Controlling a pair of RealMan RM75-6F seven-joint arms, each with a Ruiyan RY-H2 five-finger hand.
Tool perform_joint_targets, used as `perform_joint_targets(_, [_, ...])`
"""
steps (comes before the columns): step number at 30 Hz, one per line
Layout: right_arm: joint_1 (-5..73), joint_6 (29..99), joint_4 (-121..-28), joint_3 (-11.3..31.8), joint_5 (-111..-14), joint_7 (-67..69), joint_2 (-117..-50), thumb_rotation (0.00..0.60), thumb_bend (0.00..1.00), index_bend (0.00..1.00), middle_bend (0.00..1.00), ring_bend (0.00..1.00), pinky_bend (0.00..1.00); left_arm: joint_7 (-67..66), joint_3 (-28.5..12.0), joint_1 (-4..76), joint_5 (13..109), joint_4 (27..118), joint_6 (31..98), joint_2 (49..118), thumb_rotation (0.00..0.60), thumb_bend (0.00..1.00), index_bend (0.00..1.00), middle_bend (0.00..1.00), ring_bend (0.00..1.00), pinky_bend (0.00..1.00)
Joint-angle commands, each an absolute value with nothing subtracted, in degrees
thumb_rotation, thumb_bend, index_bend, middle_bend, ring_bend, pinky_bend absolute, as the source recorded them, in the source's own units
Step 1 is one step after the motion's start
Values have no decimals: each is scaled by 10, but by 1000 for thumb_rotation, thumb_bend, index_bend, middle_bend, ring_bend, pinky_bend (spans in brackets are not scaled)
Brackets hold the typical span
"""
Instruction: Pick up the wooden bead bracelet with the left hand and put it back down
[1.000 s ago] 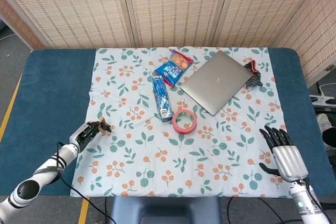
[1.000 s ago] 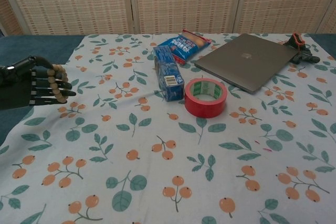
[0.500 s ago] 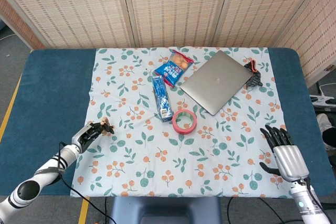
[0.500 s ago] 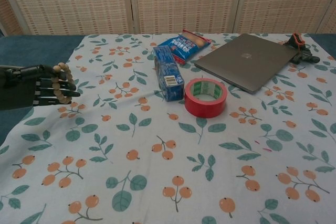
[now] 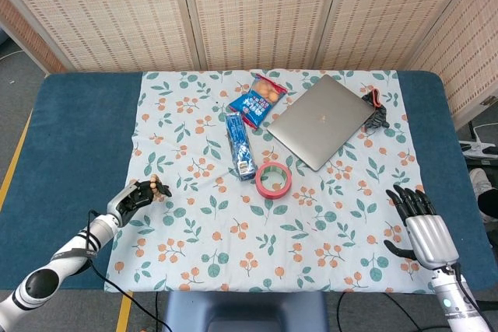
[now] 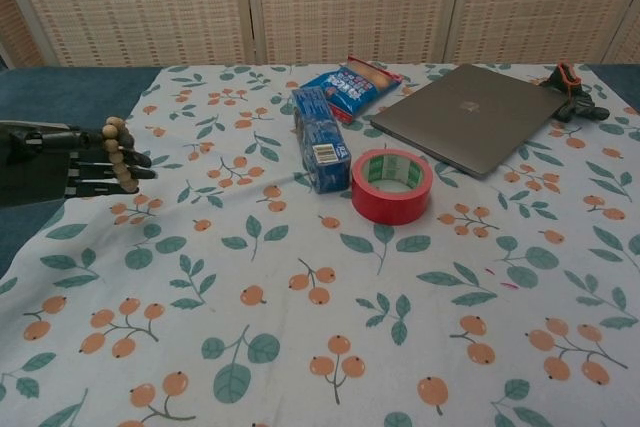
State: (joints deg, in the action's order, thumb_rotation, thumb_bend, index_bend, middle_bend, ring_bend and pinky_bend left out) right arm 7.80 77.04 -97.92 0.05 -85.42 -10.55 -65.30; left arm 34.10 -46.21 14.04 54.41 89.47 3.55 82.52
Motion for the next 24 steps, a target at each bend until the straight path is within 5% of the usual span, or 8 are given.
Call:
perform_joint_targets(1, [78,770,-979,0,-854,-105,-653,557,125,0,0,0,0,340,-466,137,546,894,34,828,545,558,518,431,136,16])
perform_joint_targets(24, [80,765,-980,-1,-854,-107,-653,557,124,0,0,0,0,343,-487,128,525,877,21,843,353,374,564,453,143,19])
